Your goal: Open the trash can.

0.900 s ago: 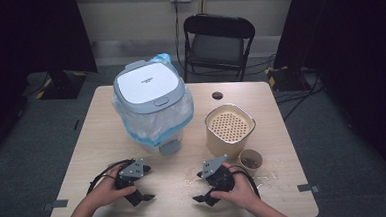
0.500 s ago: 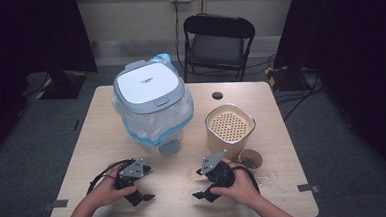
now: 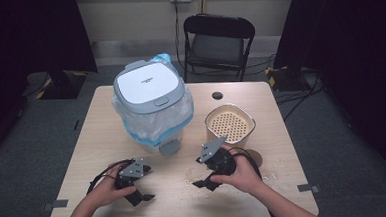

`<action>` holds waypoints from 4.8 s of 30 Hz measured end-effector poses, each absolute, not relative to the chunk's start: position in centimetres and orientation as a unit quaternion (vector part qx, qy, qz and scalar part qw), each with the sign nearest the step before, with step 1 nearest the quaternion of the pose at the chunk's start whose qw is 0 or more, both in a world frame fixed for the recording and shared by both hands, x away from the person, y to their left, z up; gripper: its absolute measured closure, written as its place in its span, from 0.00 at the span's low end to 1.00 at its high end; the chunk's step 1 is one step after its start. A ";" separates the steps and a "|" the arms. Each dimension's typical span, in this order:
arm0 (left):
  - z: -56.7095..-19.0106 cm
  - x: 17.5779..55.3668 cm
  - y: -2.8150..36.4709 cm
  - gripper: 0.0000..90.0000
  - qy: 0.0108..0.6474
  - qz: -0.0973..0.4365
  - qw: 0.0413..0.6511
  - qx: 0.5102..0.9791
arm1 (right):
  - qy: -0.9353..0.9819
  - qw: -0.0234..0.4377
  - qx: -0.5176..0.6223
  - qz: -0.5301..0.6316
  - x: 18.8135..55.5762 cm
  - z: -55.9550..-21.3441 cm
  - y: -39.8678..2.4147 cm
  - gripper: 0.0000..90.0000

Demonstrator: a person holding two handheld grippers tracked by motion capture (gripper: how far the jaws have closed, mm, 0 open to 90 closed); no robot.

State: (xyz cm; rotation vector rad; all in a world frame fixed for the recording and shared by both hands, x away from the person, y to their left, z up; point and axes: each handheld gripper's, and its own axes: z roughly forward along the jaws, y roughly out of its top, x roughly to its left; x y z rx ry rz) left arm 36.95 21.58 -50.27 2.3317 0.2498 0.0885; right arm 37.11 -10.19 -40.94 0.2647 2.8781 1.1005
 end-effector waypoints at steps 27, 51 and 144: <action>-50.3 36.9 21.6 0.00 0.099 0.038 0.388 0.916 | 0.930 0.027 0.082 0.358 41.3 -32.9 -9.1 0.22; -50.2 37.0 21.6 0.00 0.098 0.036 0.386 0.917 | 0.932 0.031 0.071 0.355 43.8 -28.6 -7.4 0.23; -50.2 36.9 21.6 0.00 0.100 0.037 0.386 0.916 | 0.923 0.033 0.064 0.379 47.5 -24.7 -1.4 0.23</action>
